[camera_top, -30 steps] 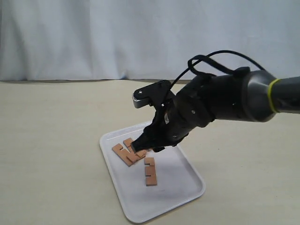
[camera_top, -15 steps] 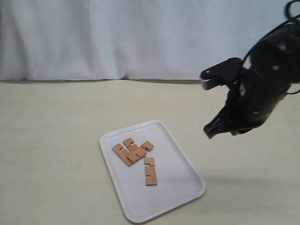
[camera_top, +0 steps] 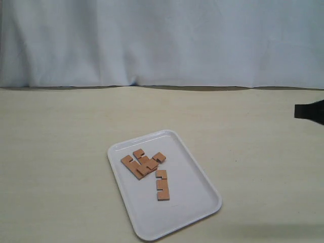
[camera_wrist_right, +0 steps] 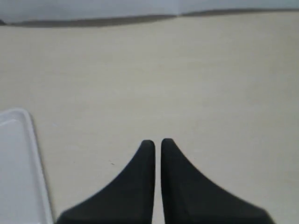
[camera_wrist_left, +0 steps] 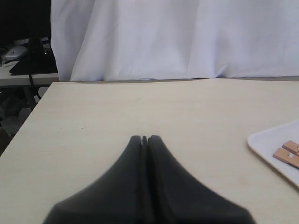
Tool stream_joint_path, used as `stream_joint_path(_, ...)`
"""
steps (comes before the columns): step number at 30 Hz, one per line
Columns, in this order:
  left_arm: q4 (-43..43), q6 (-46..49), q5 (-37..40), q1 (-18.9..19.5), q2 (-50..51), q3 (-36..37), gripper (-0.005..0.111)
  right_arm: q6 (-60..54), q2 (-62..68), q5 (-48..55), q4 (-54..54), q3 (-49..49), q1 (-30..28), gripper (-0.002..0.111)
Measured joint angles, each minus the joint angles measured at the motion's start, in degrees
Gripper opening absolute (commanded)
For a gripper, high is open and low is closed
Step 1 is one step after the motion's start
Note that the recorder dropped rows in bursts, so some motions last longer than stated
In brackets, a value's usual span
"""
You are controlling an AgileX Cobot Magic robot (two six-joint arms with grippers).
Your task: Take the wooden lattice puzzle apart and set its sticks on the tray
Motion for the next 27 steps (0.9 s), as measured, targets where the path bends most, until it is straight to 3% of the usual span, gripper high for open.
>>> stream_joint_path(8, 0.0, 0.0, 0.0, 0.0, 0.0, 0.0, 0.0, 1.13, -29.26, -11.52, 0.83, 10.79, 9.81, 0.004)
stream_joint_path(16, 0.0, 0.0, 0.0, 0.0, 0.0, 0.0, 0.0, 1.23, -55.29, -20.54, 0.83, 20.06, 10.29, 0.004)
stream_joint_path(21, 0.0, 0.0, 0.0, 0.0, 0.0, 0.0, 0.0, 1.22, -64.01, -19.47, 0.83, 21.82, 10.29, 0.004)
stream_joint_path(27, 0.13, 0.0, 0.0, 0.0, 0.0, 0.0, 0.0, 1.34, -64.8, -17.17, 0.83, 21.91, 11.22, 0.004)
